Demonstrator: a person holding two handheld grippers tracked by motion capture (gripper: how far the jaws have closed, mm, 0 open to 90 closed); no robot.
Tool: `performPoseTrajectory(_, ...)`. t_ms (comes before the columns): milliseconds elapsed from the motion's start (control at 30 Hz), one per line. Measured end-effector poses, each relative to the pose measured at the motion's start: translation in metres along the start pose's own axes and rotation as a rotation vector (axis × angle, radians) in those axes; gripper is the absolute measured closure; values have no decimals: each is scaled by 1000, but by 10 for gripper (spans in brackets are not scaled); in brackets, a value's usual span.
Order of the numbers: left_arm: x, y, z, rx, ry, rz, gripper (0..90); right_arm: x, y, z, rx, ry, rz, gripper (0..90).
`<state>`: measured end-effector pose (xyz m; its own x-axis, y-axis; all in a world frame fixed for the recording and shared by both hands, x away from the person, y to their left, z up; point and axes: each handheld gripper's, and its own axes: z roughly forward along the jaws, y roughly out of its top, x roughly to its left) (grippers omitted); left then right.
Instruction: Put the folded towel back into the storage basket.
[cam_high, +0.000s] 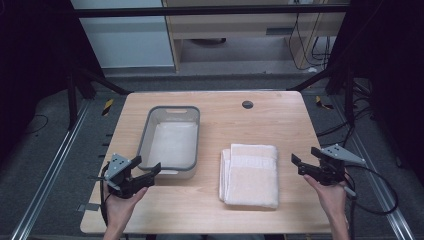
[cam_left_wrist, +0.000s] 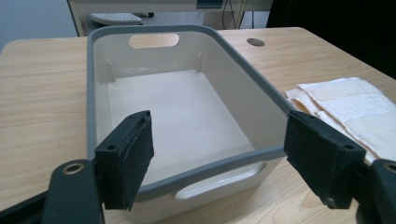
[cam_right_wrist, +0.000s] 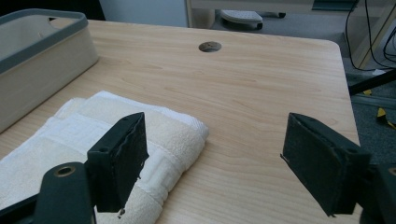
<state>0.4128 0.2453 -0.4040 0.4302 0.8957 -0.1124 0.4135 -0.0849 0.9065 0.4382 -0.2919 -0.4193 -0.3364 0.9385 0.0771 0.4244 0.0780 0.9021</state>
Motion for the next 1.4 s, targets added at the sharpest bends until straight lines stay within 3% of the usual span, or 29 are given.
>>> performPoseTrajectory(300,-21,11,14,5,-44,26,247,8,17,10,-2,43,-7,224)
performPoseTrajectory(767,-58,21,37,22,-102,63,281,12,27,24,3,72,-12,233)
performPoseTrajectory(967,-74,21,49,31,-133,79,280,12,28,31,-6,76,-13,237)
performPoseTrajectory(1400,-101,12,68,74,-159,135,279,12,28,41,8,85,-5,248)
